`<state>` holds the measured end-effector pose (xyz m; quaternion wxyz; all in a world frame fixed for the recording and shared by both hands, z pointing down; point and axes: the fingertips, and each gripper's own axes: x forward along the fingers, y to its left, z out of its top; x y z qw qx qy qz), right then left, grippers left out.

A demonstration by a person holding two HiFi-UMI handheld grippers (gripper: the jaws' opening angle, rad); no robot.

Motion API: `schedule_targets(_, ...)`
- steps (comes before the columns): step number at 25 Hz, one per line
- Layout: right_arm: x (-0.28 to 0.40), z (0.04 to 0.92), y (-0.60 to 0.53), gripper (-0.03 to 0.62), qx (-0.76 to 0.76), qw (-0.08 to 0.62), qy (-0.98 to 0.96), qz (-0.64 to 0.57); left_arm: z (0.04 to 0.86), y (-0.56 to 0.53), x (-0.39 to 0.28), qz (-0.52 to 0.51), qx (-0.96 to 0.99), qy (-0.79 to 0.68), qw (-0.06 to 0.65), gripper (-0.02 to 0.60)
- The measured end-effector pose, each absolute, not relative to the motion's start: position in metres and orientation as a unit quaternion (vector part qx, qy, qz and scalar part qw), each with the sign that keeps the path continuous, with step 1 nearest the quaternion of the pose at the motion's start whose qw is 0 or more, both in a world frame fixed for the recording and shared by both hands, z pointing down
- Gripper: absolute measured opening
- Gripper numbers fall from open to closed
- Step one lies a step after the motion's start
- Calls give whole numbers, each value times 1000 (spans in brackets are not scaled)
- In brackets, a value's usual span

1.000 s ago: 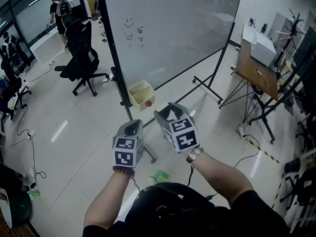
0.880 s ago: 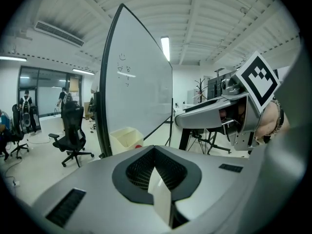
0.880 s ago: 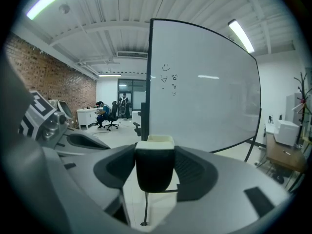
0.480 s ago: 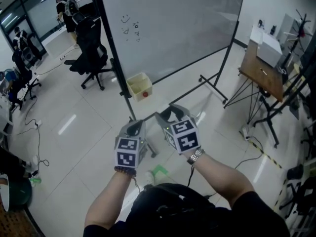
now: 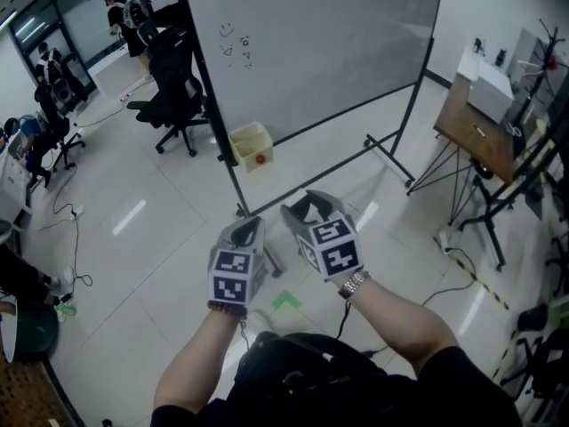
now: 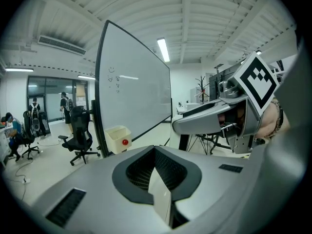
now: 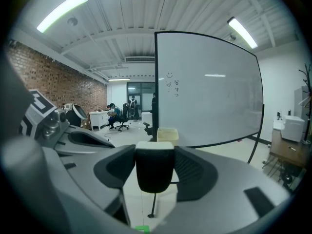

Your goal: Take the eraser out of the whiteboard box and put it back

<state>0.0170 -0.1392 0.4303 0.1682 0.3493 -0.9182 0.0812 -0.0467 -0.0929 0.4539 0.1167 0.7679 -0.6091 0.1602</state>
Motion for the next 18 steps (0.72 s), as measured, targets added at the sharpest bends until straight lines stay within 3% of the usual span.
schedule_targets(18,7,427,-106,278,360,170,-913,84,444,-68,-57,156,782,-593,114,0)
